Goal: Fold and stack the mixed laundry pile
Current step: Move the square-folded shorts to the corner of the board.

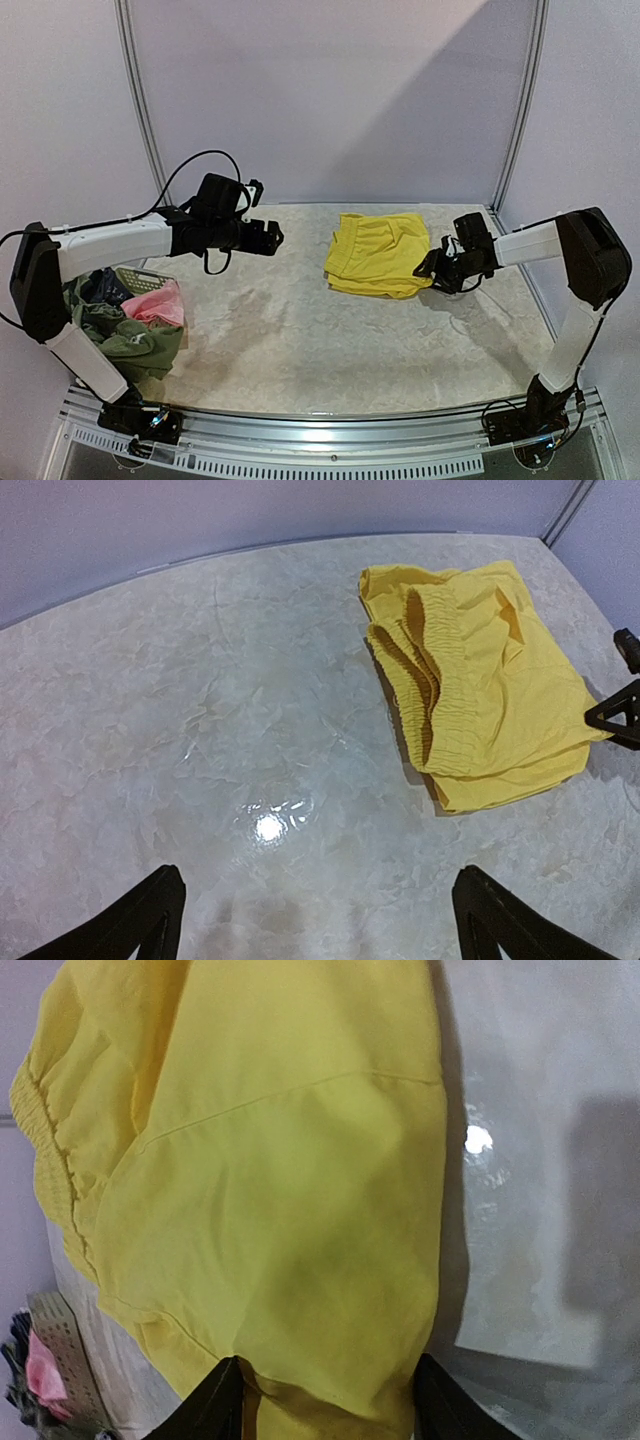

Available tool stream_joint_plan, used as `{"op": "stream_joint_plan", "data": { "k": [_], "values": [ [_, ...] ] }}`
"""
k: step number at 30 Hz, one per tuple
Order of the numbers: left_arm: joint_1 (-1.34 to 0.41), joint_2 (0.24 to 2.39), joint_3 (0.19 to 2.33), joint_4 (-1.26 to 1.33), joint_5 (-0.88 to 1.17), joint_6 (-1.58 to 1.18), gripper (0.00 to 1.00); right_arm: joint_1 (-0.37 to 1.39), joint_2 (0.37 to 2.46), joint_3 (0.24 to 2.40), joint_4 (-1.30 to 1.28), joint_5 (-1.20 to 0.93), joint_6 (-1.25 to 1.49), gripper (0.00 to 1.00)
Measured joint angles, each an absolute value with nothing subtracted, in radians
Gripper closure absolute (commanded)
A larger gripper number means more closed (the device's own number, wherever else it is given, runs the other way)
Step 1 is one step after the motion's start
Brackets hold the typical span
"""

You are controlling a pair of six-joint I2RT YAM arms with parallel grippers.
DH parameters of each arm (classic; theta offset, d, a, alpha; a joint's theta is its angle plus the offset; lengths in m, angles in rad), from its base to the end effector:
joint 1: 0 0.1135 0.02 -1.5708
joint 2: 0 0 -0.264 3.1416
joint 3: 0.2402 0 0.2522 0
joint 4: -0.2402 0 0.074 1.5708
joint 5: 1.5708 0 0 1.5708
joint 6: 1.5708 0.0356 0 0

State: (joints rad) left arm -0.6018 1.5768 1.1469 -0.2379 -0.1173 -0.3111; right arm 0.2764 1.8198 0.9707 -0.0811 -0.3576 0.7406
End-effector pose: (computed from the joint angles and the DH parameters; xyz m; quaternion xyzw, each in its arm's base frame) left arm 0.2951 -0.1976 0.2622 0.1048 0.8925 -0.1446 0.4142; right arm 0.3392 0.1092 0.1390 0.1604 0.9218 0.2983 0.1884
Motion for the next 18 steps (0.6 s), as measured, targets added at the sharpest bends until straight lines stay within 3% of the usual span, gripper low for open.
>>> {"op": "stream_joint_plan", "data": {
  "k": [8, 18],
  "values": [
    [-0.602, 1.577, 1.147, -0.237, -0.117, -0.311, 0.07, 0.274, 1.835, 0.972, -0.075, -0.377, 0.732, 0.99],
    [-0.601, 1.577, 1.147, -0.236, -0.100, -0.315, 0.09, 0.166, 1.935, 1.206, -0.176, -0.354, 0.688, 1.00]
  ]
}}
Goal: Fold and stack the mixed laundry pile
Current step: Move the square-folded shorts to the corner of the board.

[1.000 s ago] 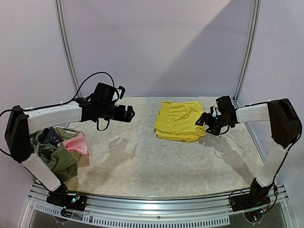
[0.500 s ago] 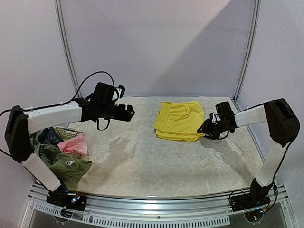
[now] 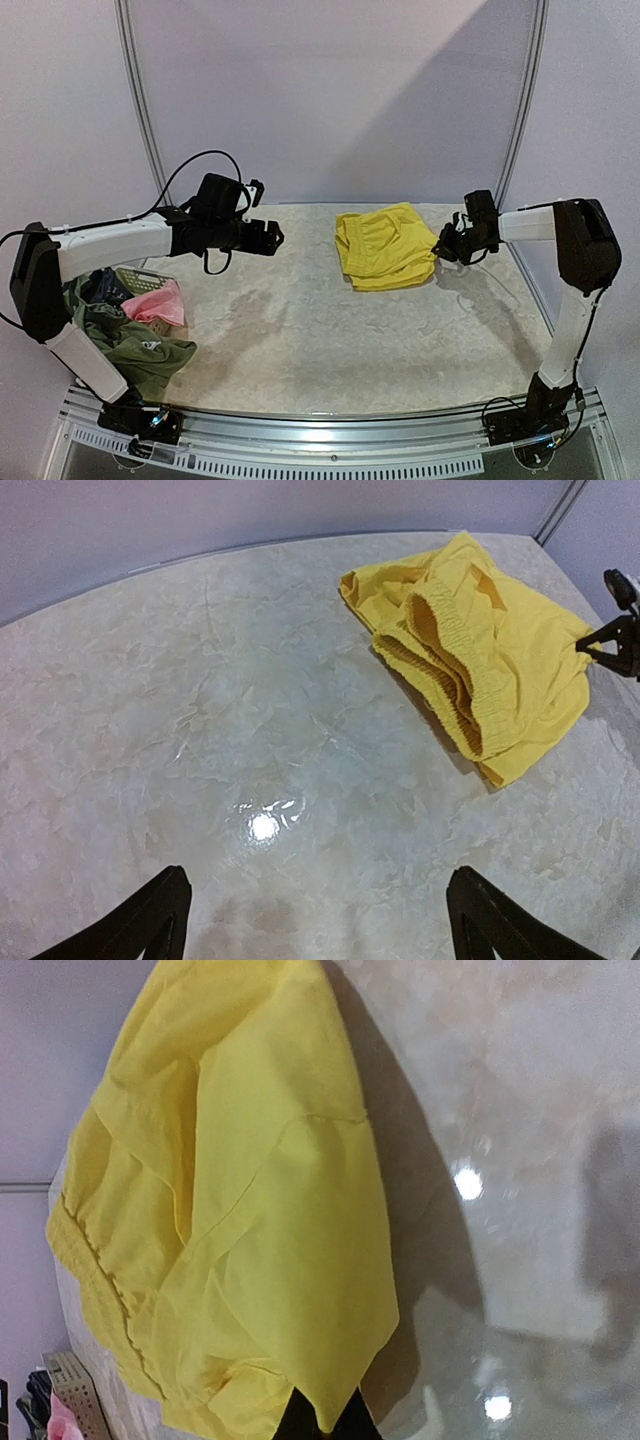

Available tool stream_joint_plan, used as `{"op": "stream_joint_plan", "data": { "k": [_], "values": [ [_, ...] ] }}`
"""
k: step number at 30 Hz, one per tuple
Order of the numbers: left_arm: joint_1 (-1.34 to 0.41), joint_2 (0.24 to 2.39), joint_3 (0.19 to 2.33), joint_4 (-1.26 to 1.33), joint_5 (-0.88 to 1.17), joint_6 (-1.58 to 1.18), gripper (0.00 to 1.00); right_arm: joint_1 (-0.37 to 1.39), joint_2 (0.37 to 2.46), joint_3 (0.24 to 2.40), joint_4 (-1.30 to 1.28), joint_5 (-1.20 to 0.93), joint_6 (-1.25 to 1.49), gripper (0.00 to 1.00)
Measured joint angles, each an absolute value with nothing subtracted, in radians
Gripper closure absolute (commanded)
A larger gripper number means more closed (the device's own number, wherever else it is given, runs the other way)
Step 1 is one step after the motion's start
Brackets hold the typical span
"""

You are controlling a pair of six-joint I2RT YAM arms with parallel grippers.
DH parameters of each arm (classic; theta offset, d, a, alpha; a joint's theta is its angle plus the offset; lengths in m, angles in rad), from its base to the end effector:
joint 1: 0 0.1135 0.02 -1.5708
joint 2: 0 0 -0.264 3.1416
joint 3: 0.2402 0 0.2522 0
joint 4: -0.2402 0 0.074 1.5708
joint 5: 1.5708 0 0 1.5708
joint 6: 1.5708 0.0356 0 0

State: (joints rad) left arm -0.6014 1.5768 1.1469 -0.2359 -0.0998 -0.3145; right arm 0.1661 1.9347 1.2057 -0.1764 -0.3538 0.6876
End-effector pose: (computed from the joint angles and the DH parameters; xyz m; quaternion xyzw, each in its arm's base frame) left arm 0.2950 -0.1981 0.2624 0.1068 0.8921 -0.1528 0.4115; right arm 0.3953 0.0788 0.1573 0.1843 0.9138 0.2845 0.2238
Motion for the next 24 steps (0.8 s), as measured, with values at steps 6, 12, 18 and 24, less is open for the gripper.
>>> {"op": "stream_joint_plan", "data": {
  "k": [6, 12, 18, 24],
  "values": [
    [-0.601, 1.577, 1.147, -0.232, -0.086, -0.315, 0.10, 0.060, 1.956, 1.288, -0.224, -0.296, 0.672, 1.00],
    [-0.601, 1.577, 1.147, -0.222, -0.074, -0.315, 0.10, -0.060, 1.950, 1.217, -0.249, -0.204, 0.673, 1.00],
    [-0.601, 1.577, 1.147, -0.220, -0.056, -0.315, 0.11, -0.139, 1.857, 1.124, -0.317, -0.015, 0.677, 0.99],
    [-0.601, 1.577, 1.147, -0.217, -0.043, -0.316, 0.11, -0.139, 1.764, 1.069, -0.344, 0.099, 0.691, 0.64]
  ]
}}
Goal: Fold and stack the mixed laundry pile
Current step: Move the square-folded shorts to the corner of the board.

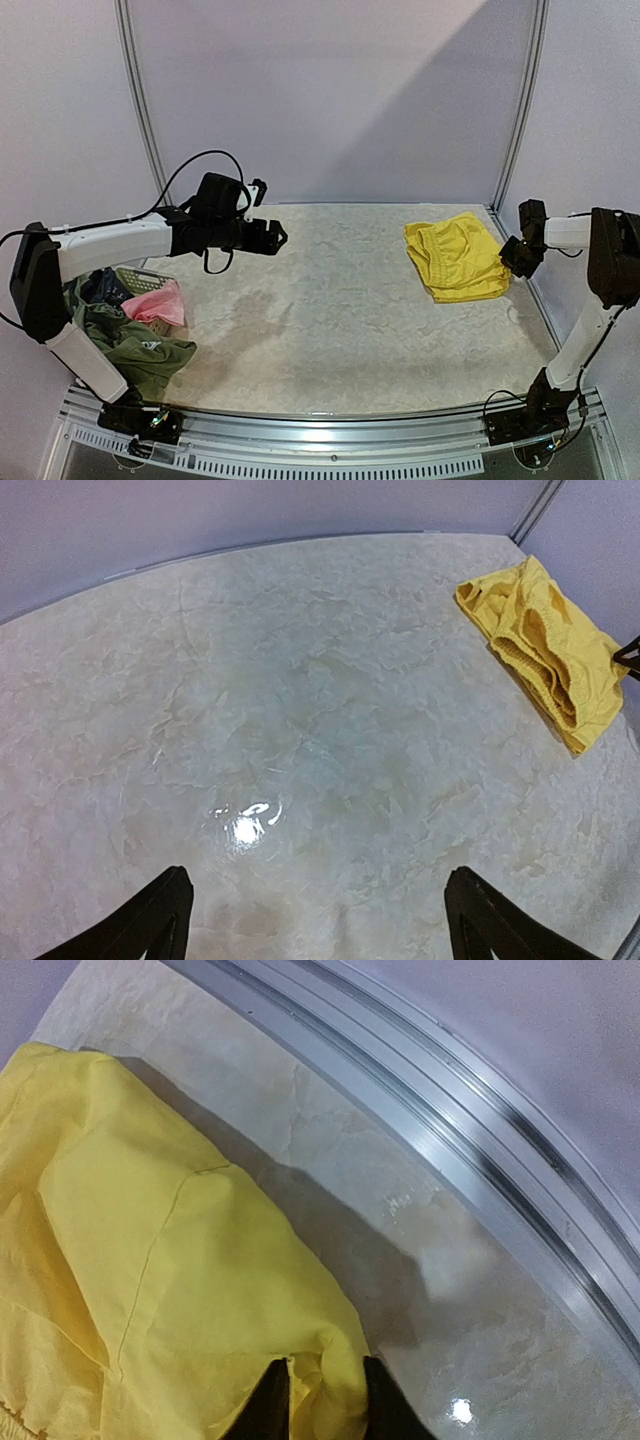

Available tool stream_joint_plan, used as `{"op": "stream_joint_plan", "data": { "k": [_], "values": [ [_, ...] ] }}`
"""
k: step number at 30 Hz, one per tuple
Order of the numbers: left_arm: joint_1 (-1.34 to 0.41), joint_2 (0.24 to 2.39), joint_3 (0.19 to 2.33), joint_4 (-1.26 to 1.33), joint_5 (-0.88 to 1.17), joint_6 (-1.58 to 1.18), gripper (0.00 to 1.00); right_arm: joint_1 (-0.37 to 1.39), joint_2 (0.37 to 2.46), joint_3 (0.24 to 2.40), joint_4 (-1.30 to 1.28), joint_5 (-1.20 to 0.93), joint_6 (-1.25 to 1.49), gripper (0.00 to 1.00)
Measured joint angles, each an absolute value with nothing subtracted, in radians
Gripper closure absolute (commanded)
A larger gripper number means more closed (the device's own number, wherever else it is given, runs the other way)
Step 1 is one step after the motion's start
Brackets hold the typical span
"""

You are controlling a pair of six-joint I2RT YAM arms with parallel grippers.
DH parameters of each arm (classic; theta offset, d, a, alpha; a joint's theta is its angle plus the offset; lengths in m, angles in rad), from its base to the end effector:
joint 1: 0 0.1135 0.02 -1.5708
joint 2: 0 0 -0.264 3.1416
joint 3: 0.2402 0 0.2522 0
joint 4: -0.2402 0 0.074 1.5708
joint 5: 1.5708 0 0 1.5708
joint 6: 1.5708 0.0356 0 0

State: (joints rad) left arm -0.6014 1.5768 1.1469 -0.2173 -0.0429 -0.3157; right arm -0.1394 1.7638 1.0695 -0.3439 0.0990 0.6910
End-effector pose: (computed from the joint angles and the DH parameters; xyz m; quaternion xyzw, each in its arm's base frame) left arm 0.2950 -0.2005 0.2639 0.1180 0.8873 -0.1800 0.4079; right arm 0.3489 -0.0525 0.1677 0.4006 0.8764 0.0256 0.2659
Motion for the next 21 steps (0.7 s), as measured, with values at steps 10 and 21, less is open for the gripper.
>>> {"op": "stream_joint_plan", "data": {
  "k": [10, 21],
  "values": [
    [-0.601, 1.577, 1.146, -0.206, -0.033, -0.319, 0.11, -0.078, 1.636, 1.073, -0.424, 0.175, 0.639, 0.30],
    [-0.601, 1.577, 1.145, -0.203, -0.032, -0.319, 0.11, 0.243, 1.673, 1.232, -0.476, 0.245, 0.576, 0.29]
  ]
}}
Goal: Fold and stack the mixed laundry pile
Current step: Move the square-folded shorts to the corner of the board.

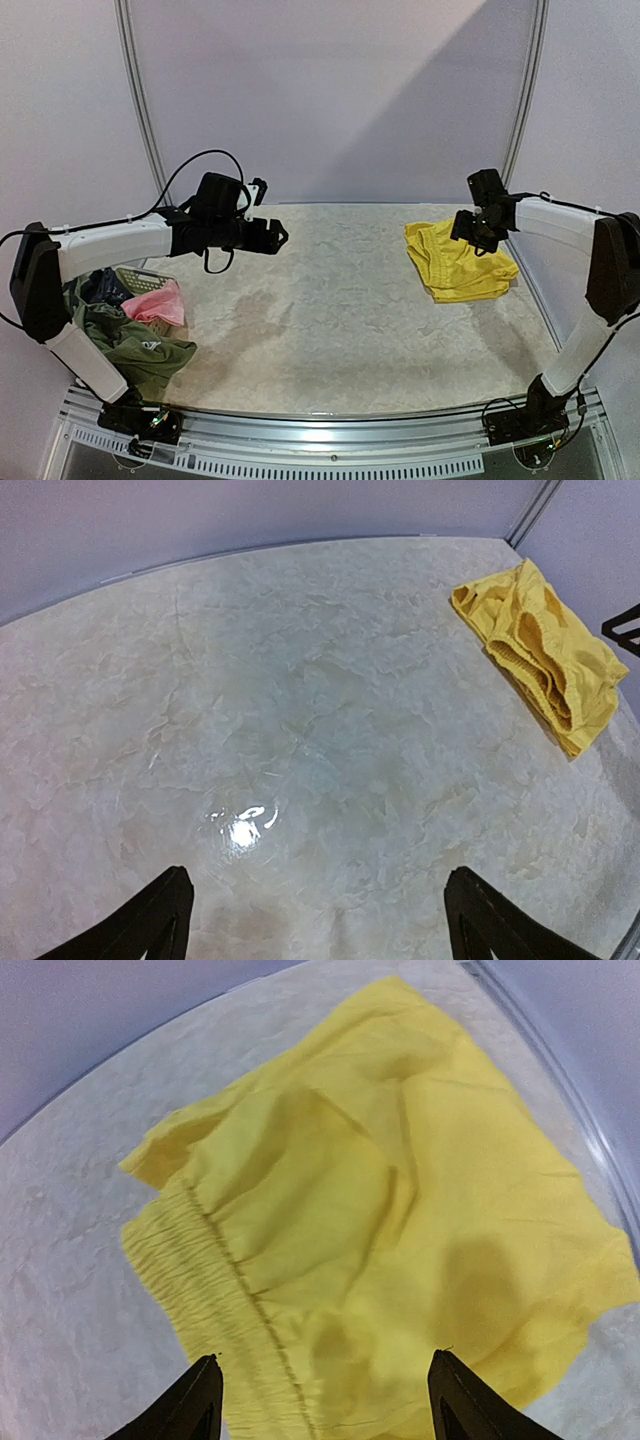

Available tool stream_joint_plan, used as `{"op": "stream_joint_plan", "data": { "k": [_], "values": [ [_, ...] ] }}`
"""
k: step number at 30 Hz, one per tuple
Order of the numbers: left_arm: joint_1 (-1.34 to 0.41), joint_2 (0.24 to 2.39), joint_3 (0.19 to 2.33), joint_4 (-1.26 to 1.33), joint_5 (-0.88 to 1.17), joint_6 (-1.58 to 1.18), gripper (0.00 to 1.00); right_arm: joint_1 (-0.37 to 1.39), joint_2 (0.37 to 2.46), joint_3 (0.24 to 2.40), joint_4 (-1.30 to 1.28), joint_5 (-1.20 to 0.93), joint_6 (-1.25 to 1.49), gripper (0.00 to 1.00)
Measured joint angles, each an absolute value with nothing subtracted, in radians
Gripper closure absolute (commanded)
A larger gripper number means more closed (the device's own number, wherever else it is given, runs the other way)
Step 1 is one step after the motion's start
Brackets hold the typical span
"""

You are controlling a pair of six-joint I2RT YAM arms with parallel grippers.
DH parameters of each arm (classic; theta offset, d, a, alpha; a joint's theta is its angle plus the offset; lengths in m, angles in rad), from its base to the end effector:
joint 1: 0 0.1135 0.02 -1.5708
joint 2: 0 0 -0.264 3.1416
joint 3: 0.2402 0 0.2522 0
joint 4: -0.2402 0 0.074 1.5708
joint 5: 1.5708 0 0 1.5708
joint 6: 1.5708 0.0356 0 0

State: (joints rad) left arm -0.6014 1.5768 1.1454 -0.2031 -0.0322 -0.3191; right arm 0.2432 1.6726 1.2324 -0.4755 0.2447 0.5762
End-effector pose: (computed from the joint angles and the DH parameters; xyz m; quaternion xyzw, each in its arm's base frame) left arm 0.2954 -0.2013 0.2646 0.1183 0.8844 -0.1875 0.4106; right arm 0.3516 0.0783 0.2400 0.1945 0.9203 0.0212 0.3389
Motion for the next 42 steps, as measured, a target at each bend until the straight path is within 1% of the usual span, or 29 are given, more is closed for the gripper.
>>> {"op": "stream_joint_plan", "data": {
  "k": [3, 6, 12, 17, 27, 34, 42],
  "values": [
    [-0.601, 1.577, 1.145, -0.203, -0.031, -0.319, 0.11, 0.300, 1.760, 1.313, -0.479, 0.226, 0.559, 0.29],
    [-0.601, 1.576, 1.145, -0.203, -0.030, -0.322, 0.12, 0.321, 1.871, 1.396, -0.484, 0.211, 0.548, 0.29],
    [-0.601, 1.576, 1.145, -0.203, -0.030, -0.323, 0.11, 0.315, 2.106, 1.582, -0.571, 0.208, 0.525, 0.30],
    [-0.601, 1.576, 1.145, -0.204, -0.034, -0.322, 0.12, 0.300, 2.231, 1.726, -0.650, 0.200, 0.493, 0.33],
    [-0.601, 1.577, 1.145, -0.207, -0.042, -0.321, 0.12, 0.226, 2.429, 2.065, -0.788, 0.165, 0.393, 0.34],
    [-0.601, 1.586, 1.150, -0.207, -0.049, -0.318, 0.12, 0.202, 2.511, 2.217, -0.848, 0.136, 0.307, 0.36],
    [-0.601, 1.606, 1.166, -0.218, -0.065, -0.311, 0.12, 0.191, 2.589, 2.363, -0.897, 0.121, 0.223, 0.35]
  ]
}}
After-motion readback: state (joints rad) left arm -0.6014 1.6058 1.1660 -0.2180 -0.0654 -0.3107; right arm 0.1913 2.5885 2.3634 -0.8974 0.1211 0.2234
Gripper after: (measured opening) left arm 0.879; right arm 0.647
